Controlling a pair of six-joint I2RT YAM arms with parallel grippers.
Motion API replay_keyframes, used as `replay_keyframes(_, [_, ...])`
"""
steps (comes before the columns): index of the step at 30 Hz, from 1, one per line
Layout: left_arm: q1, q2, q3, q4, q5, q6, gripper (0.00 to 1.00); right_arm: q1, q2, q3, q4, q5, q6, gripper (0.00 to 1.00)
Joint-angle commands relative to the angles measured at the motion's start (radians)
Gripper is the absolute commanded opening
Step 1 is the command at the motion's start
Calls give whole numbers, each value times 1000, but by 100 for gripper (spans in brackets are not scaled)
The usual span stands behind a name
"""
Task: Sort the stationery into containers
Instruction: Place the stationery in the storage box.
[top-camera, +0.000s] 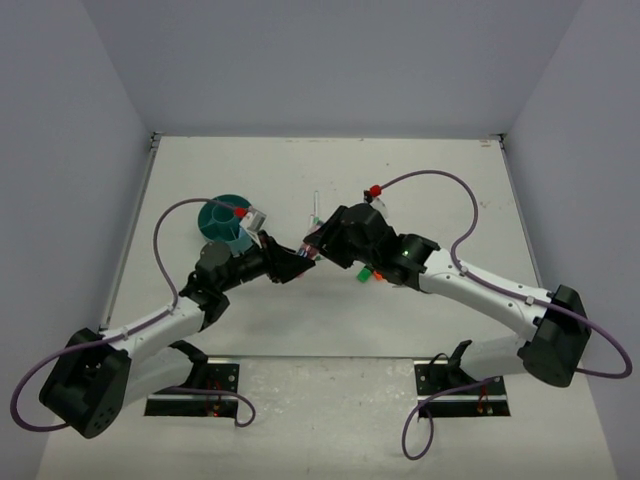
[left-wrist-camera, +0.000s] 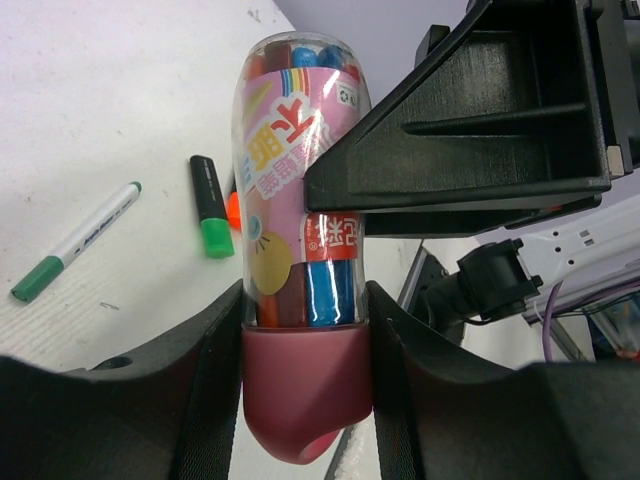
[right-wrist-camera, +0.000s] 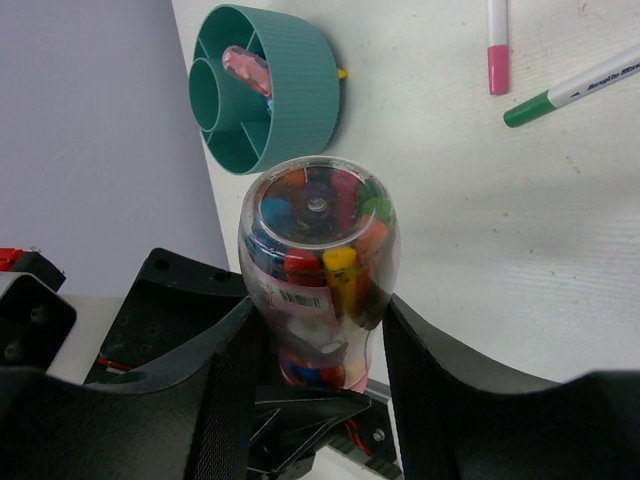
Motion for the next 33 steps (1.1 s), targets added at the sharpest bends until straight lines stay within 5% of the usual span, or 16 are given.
replay_keyframes(1, [-8, -80, 121, -141, -35, 75, 0, 5, -58, -19, 79, 31, -21, 8])
replay_keyframes(3, [-8, -113, 190, -279, -96, 118, 0, 4, -70, -28, 77, 41, -43, 71])
replay_keyframes(6, [-8, -139, 306, -559, -211, 191, 0, 1, -100, -49, 61, 53, -71, 91])
replay_keyframes(16, [6, -42, 762, -1164, -707, 275, 0, -13, -417, -149, -52, 195, -274, 96])
replay_keyframes(20, [22, 12, 906, -1203, -754, 286, 0, -22, -529, -205, -81, 266, -298, 97])
replay_keyframes(25, [52, 132, 1077, -1347, -977, 323, 0, -35, -650, -267, -97, 286, -344, 98])
replay_keyframes(33, [240, 279, 1172, -1442, -902, 368, 0, -39, -661, -292, -162, 288, -492, 99])
